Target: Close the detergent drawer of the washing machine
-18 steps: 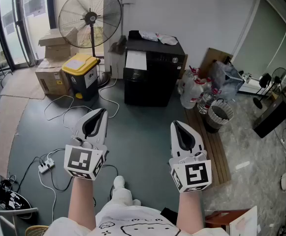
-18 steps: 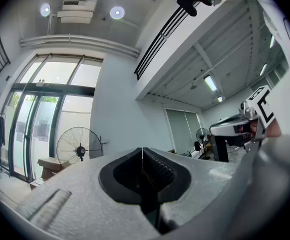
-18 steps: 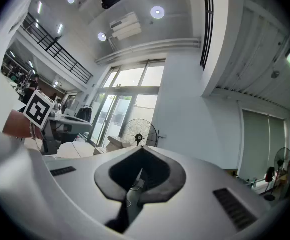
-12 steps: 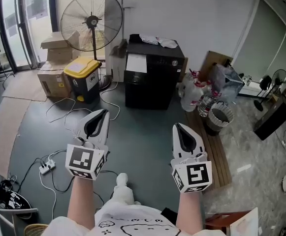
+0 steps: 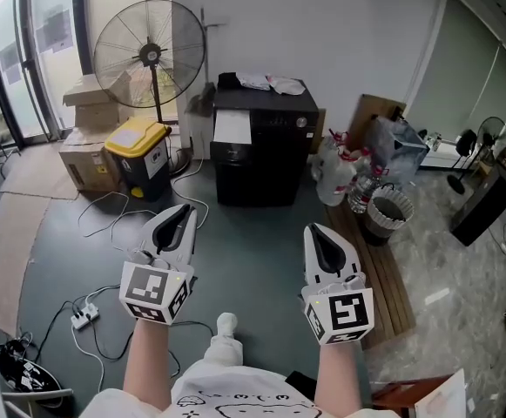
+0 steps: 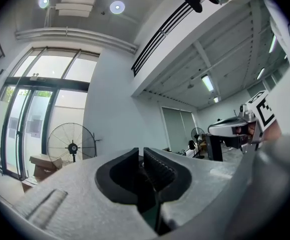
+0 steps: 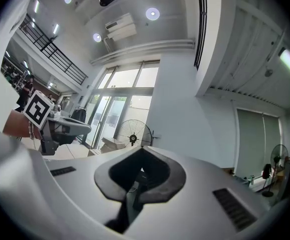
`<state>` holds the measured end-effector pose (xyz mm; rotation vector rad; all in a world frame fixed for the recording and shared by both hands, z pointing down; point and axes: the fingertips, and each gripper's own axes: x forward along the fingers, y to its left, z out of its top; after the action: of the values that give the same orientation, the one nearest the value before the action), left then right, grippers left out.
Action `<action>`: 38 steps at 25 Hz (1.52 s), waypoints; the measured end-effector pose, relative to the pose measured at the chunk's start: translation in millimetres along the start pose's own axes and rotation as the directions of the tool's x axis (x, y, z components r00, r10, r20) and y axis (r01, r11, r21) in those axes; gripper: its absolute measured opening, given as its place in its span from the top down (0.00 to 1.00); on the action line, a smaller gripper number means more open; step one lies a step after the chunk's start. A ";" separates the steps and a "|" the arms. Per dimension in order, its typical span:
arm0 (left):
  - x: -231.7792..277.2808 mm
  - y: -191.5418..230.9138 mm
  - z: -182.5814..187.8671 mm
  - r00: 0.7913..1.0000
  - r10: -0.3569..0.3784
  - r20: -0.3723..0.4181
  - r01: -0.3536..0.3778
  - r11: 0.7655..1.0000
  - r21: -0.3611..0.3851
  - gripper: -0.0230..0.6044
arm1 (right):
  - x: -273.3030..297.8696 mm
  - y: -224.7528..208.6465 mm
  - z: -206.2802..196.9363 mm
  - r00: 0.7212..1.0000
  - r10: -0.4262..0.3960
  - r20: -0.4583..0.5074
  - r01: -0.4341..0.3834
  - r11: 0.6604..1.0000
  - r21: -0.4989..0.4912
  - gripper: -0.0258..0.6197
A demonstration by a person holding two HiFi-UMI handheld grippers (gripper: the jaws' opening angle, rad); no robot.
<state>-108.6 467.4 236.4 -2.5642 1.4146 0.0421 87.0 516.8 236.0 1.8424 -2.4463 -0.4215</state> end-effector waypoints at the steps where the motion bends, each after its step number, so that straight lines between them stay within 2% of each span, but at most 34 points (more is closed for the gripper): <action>1: 7.6 2.8 -2.8 1.000 -0.002 -0.003 0.002 1.000 -0.001 0.92 | 7.3 -3.6 -2.0 1.000 -0.001 -0.002 0.001 1.000 -0.002 0.96; 8: 65.9 29.0 -29.4 0.999 -0.009 -0.033 0.008 0.999 -0.033 0.91 | 69.3 -25.1 -21.1 0.999 0.007 -0.034 -0.007 1.000 -0.003 0.96; 12: 107.4 46.0 -51.8 0.997 -0.039 -0.065 0.034 0.996 -0.079 0.76 | 115.0 -36.5 -36.9 0.998 0.024 -0.058 -0.024 1.000 0.003 0.96; 21: 201.1 98.4 -102.3 0.991 -0.076 -0.107 0.058 0.985 -0.165 0.67 | 222.4 -54.4 -71.4 0.993 0.044 -0.113 -0.043 0.999 0.011 0.96; 31: 282.3 152.4 -120.9 0.990 -0.096 -0.107 0.076 0.980 -0.183 0.66 | 315.9 -74.1 -87.1 0.990 0.030 -0.136 -0.026 0.999 0.033 0.96; 38: 299.7 174.0 -134.1 0.989 -0.092 -0.118 0.067 0.978 -0.198 0.66 | 347.5 -80.8 -98.6 0.992 0.024 -0.122 -0.011 0.995 0.102 0.96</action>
<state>-103.6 101.3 299.6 -2.8259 1.4127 0.0045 82.2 148.1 268.3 1.8225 -2.4415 -0.1795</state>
